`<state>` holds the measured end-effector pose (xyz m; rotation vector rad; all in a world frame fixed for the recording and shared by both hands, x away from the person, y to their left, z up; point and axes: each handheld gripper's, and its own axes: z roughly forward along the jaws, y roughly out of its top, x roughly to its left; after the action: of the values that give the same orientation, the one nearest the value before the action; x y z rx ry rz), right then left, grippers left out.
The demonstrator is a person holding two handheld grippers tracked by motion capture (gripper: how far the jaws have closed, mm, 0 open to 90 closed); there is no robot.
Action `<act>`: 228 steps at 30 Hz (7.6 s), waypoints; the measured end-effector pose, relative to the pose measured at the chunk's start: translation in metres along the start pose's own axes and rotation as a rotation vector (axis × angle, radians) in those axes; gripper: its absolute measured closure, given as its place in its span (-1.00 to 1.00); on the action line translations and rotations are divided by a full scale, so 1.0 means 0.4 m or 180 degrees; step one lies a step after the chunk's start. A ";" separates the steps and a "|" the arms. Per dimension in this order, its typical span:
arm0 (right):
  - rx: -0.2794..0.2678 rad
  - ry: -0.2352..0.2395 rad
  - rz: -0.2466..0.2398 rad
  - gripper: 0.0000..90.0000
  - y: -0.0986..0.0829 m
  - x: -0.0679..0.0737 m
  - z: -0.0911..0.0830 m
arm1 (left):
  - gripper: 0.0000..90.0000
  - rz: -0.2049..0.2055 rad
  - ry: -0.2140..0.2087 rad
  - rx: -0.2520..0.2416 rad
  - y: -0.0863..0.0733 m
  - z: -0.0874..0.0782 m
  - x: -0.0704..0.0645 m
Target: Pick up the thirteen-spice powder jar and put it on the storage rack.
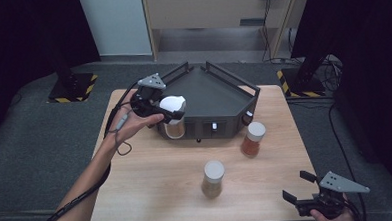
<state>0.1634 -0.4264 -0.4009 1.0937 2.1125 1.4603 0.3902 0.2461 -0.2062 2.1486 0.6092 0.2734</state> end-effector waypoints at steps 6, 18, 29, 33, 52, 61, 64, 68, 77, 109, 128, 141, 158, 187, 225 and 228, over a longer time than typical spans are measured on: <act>0.0003 0.0007 -0.0009 -0.96 0.000 0.000 0.001 | -0.34 -0.0087 0.0132 0.0022 0.030 0.001 0.006; 0.0000 0.0016 -0.0001 -0.96 -0.001 -0.003 0.001 | -0.34 -0.0225 0.0384 -0.0024 0.076 0.003 0.027; 0.0003 0.0019 0.0003 -0.96 -0.001 -0.003 0.001 | -0.34 -0.0423 0.0579 -0.0074 0.092 0.014 0.052; -0.0002 0.0026 0.0003 -0.96 -0.001 -0.004 0.000 | -0.34 -0.0474 0.0640 -0.0080 0.090 0.024 0.056; 0.0005 0.0044 0.0004 -0.96 -0.001 -0.004 0.000 | -0.34 -0.0734 0.0951 -0.0032 0.093 0.080 0.089; 0.0009 0.0065 -0.0008 -0.96 0.000 -0.005 0.000 | -0.34 -0.0814 0.1041 0.0051 0.090 0.126 0.107; 0.0007 0.0070 0.0002 -0.96 -0.001 -0.006 0.000 | -0.34 -0.0818 0.1021 0.0064 0.088 0.134 0.112; 0.0005 0.0071 0.0000 -0.96 -0.001 -0.006 -0.001 | -0.34 -0.0833 0.1011 0.0070 0.083 0.144 0.116; 0.0007 0.0079 0.0001 -0.96 -0.001 -0.007 0.000 | -0.34 -0.0891 0.1000 0.0119 0.069 0.165 0.127; 0.0009 0.0116 0.0011 -0.95 -0.003 -0.012 0.003 | -0.92 -0.0895 0.1050 -0.0022 0.049 0.195 0.112; 0.0005 0.0120 0.0019 -0.95 -0.003 -0.013 0.002 | -0.94 -0.0708 0.1177 -0.0426 0.103 0.103 0.073; 0.0029 0.0113 0.0001 -0.95 0.000 -0.010 0.003 | -0.92 -0.0488 0.1218 -0.0691 0.095 0.020 0.021; 0.0052 0.0103 -0.0024 -0.95 0.004 -0.004 0.006 | -0.90 -0.0271 0.1134 -0.1039 0.012 -0.089 -0.019; 0.0098 0.0092 -0.0064 -0.95 0.010 0.003 0.011 | -0.96 0.0389 0.0640 -0.1318 -0.124 -0.154 -0.176; 0.0130 0.0061 -0.0097 -0.95 0.014 0.010 0.014 | -1.00 -0.0196 0.0605 -0.1208 -0.481 -0.118 -0.229; 0.0132 0.0060 -0.0095 -0.95 0.014 0.010 0.014 | -1.00 -0.0251 0.0612 -0.1172 -0.503 -0.116 -0.232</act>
<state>0.1666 -0.4189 -0.3975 1.0627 2.1718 1.4246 0.2267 0.3326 -0.3363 1.7529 0.6923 0.5119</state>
